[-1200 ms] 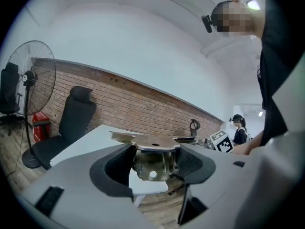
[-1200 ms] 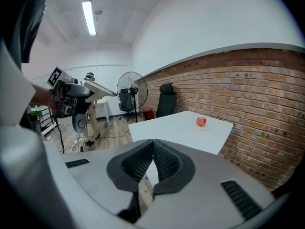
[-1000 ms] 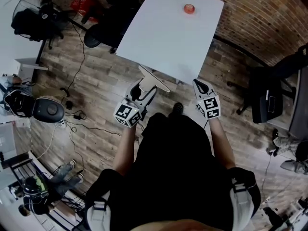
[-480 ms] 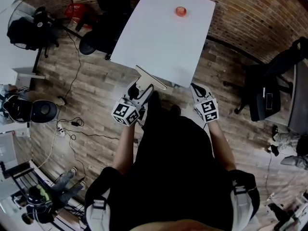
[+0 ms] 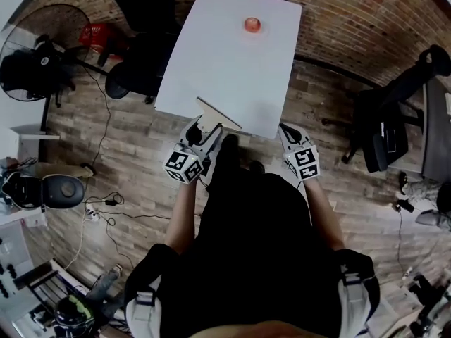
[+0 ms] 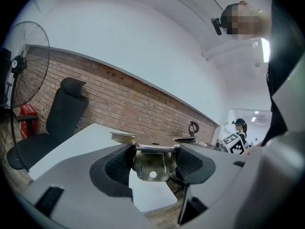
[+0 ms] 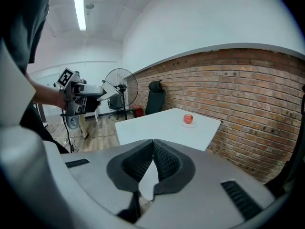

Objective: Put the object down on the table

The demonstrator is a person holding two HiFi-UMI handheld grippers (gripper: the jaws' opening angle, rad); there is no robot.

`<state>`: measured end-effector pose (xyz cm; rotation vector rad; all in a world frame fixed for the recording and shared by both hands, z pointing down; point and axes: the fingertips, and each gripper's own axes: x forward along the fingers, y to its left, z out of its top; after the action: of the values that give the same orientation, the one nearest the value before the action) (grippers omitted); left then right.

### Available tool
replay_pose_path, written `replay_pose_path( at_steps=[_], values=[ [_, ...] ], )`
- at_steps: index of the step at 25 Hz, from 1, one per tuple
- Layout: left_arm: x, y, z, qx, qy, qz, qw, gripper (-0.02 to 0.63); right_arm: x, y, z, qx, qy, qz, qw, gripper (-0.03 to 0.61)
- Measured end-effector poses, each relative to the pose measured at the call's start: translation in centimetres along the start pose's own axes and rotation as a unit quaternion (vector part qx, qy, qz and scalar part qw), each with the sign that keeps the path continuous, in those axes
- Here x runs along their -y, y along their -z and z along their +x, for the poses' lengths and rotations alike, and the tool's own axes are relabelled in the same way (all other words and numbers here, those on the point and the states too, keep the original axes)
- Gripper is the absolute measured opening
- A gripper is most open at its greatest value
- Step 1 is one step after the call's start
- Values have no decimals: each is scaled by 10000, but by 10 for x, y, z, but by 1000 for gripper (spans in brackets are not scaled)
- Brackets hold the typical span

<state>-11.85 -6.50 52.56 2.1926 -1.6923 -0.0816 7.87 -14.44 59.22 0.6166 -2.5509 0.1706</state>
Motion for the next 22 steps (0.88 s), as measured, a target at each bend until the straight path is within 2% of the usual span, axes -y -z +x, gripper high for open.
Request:
replay_pose_path(
  at_steps=[9,22],
  values=[
    [-55,-12,36,-375,402,321,9980,285,6,-37,50,-4,297,127,9995,0],
    [-123,-3,79,-874,861,458,9914,285,13,-54,95,-272,759,448,9957,0]
  ],
)
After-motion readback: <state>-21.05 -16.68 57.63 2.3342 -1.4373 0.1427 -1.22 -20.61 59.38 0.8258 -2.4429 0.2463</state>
